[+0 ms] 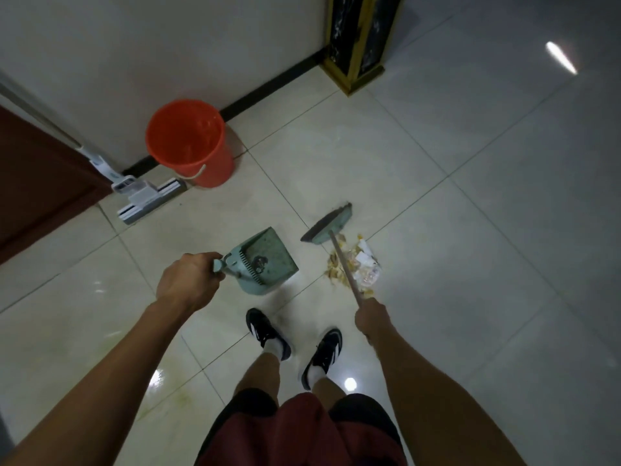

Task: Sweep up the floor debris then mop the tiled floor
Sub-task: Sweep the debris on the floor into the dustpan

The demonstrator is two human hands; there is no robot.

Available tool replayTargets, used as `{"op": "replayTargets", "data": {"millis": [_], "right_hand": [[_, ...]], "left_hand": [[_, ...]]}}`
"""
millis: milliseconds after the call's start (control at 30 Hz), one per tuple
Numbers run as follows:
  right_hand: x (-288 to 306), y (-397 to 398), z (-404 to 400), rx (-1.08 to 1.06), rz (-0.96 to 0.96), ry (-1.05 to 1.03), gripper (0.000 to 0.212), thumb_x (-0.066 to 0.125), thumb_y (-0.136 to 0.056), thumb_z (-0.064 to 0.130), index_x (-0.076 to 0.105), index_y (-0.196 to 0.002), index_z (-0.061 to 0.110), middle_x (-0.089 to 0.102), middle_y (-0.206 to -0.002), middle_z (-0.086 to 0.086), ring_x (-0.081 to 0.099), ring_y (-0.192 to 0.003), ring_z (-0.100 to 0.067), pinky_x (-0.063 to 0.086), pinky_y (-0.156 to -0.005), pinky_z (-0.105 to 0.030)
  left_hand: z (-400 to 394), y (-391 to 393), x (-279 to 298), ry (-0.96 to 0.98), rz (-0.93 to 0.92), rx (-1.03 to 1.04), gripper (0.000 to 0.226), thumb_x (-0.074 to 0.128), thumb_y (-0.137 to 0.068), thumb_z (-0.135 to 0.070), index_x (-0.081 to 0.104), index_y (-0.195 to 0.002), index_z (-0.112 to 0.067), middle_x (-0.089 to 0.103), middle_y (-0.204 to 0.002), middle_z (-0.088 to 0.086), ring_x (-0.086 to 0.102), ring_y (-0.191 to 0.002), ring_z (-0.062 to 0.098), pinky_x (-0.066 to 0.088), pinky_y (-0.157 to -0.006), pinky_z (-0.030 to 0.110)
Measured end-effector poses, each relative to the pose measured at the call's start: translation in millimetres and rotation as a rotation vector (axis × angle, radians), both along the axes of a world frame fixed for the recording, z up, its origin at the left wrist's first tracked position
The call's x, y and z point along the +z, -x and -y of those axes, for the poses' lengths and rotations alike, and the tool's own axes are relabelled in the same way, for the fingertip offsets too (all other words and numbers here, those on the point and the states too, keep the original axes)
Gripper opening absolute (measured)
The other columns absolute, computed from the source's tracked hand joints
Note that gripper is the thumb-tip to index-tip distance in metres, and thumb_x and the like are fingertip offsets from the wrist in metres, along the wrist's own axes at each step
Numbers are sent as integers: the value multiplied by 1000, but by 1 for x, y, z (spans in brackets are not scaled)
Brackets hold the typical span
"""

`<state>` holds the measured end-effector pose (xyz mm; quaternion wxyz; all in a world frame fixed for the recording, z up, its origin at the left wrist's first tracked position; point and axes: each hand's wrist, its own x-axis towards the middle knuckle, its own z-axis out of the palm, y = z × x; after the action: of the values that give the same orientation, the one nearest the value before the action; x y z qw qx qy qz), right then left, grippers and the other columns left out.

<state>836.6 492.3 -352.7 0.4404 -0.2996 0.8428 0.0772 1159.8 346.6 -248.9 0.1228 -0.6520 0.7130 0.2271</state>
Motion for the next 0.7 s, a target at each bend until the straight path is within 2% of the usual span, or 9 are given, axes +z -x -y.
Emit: {"op": "replayTargets", "data": {"millis": [333,500,700], "right_hand": [[17,30,-99,-105,83,-24,31,48,-96,15,57,-124,3,63,-122,-16,65,-106,-31,53,-81,-31],[28,39,-102,-207,68,29,31,48,-92,14,59,-119,4,64,-115,-16,67,-92,-33,61,-72,-39],[22,22,-93,-216,68,63,34,47,-96,12,61,-125,3,65,-117,-18,67,-98,-35,60,-76,-39]], "left_hand": [[-32,62,7,29,39,-130,14,69,-91,-30,70,-105,-35,71,-92,5,64,-79,29,57,-70,41],[-41,73,9,33,39,-191,16,69,-91,-30,71,-107,-32,72,-95,6,65,-81,29,58,-71,41],[-45,69,5,1,66,-237,18,69,-90,-29,71,-107,-32,72,-97,9,66,-84,32,56,-71,39]]}}
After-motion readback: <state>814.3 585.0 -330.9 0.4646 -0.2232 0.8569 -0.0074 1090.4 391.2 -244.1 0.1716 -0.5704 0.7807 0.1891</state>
